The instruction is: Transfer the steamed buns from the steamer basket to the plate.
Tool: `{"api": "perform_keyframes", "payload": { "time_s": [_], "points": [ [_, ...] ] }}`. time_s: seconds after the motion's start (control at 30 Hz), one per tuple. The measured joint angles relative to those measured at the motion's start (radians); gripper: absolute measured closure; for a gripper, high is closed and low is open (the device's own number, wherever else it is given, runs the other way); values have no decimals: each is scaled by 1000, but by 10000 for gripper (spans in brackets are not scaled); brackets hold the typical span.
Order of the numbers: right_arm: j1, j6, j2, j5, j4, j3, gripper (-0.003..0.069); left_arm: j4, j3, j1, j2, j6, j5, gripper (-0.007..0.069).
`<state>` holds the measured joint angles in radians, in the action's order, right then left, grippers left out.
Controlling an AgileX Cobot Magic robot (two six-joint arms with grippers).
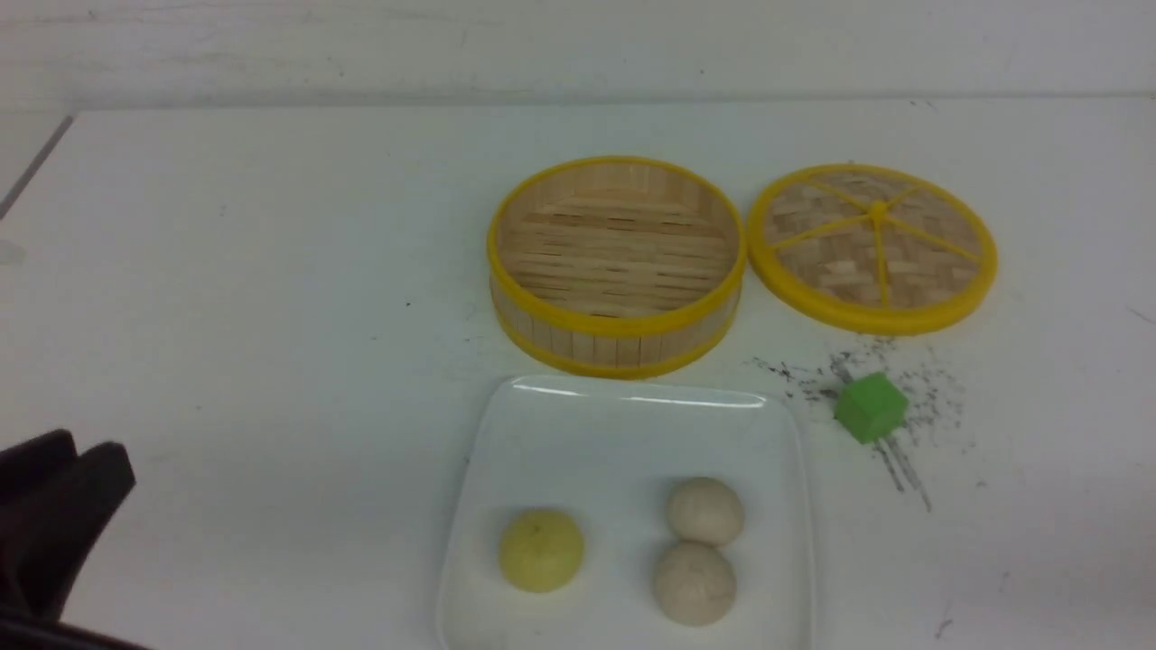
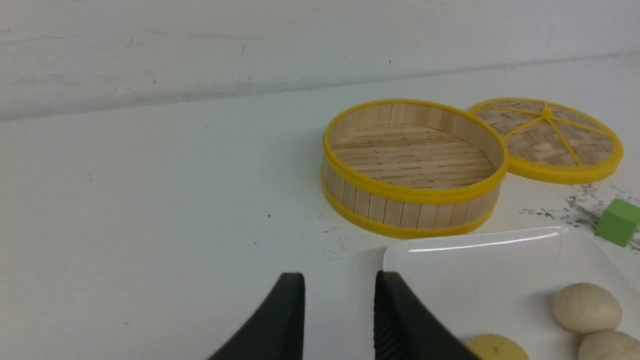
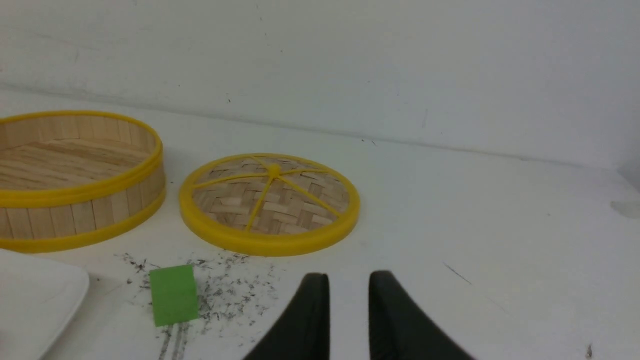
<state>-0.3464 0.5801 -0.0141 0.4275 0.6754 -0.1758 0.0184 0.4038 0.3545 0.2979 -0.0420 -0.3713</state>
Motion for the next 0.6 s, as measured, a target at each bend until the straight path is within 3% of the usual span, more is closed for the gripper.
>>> {"api": "perform_keyframes", "payload": {
  "time_s": [0.6],
  "points": [
    [0, -3, 0, -1, 3, 0, 487, -41, -97, 0, -8, -27, 58, 389]
  ]
}}
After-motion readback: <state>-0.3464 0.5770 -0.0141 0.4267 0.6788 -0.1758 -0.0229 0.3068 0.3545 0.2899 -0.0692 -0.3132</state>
